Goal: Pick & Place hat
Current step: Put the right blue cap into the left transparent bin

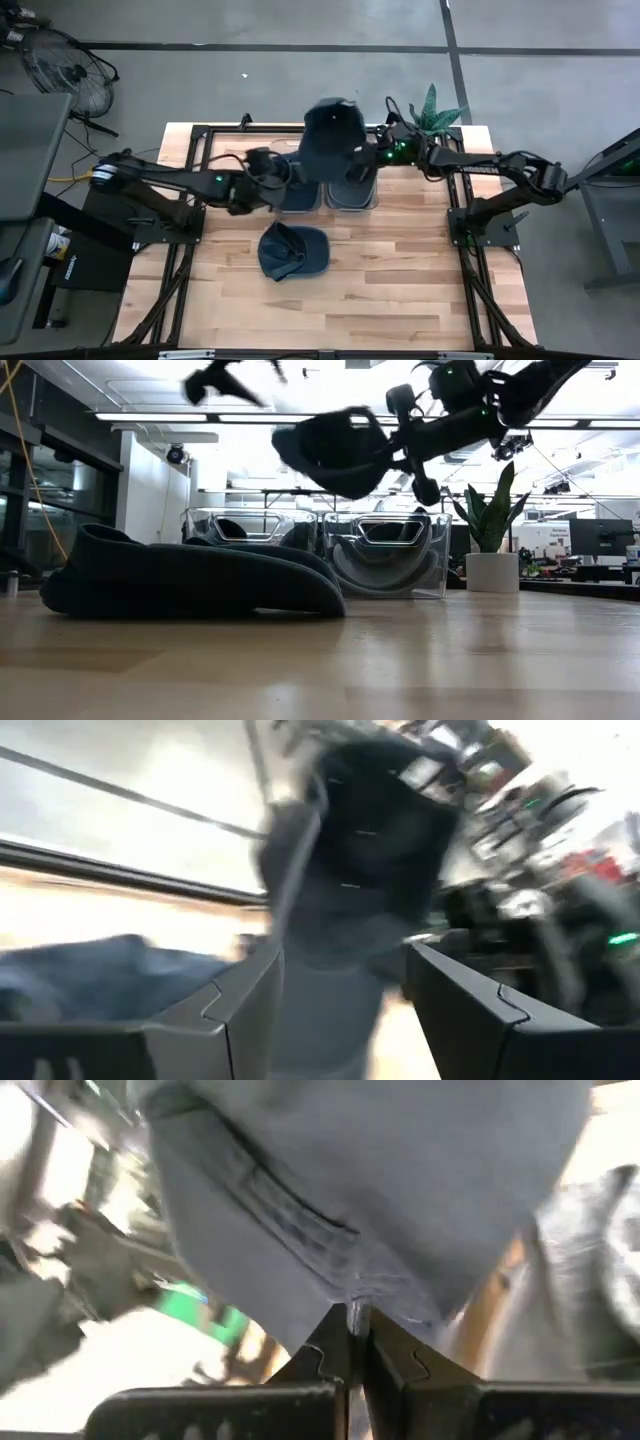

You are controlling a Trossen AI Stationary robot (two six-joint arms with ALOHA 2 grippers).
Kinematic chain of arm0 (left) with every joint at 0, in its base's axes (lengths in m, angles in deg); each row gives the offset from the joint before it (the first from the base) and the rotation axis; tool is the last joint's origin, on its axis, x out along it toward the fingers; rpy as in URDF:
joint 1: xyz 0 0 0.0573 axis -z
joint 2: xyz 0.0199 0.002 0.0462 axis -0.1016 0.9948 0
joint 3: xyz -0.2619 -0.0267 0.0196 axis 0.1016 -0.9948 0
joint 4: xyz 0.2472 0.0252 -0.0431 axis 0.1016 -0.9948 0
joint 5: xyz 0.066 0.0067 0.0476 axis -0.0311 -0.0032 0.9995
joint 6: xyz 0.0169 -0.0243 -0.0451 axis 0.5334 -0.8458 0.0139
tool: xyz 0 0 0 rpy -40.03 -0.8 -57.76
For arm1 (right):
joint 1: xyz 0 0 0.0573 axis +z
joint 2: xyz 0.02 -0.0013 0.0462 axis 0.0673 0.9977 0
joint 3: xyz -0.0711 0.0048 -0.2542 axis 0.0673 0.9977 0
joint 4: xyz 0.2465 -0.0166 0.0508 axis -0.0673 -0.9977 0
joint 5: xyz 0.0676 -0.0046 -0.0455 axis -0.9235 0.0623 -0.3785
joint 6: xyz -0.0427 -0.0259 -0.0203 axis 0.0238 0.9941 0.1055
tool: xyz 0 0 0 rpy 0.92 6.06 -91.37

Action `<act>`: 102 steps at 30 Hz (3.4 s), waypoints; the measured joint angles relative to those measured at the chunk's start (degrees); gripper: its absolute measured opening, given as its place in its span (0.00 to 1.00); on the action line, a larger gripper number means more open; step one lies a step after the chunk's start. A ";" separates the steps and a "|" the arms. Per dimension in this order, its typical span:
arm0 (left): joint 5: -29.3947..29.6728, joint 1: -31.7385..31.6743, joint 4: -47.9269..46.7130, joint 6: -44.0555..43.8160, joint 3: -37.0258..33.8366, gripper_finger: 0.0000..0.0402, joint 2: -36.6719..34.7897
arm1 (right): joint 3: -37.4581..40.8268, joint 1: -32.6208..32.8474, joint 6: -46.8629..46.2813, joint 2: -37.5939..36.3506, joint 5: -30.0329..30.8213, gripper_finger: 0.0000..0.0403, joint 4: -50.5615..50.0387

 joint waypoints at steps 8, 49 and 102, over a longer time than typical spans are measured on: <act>1.77 0.00 -25.94 -9.17 -0.02 0.52 -11.42 | -13.85 5.93 23.47 0.04 7.24 0.01 -28.88; 10.35 -0.05 -57.45 -12.34 -0.05 0.52 -20.05 | -25.02 14.71 18.22 15.74 20.72 0.01 -21.89; 3.46 -0.02 -56.80 -12.94 -6.62 0.52 -32.49 | -39.17 12.77 5.75 29.46 12.55 0.01 -43.34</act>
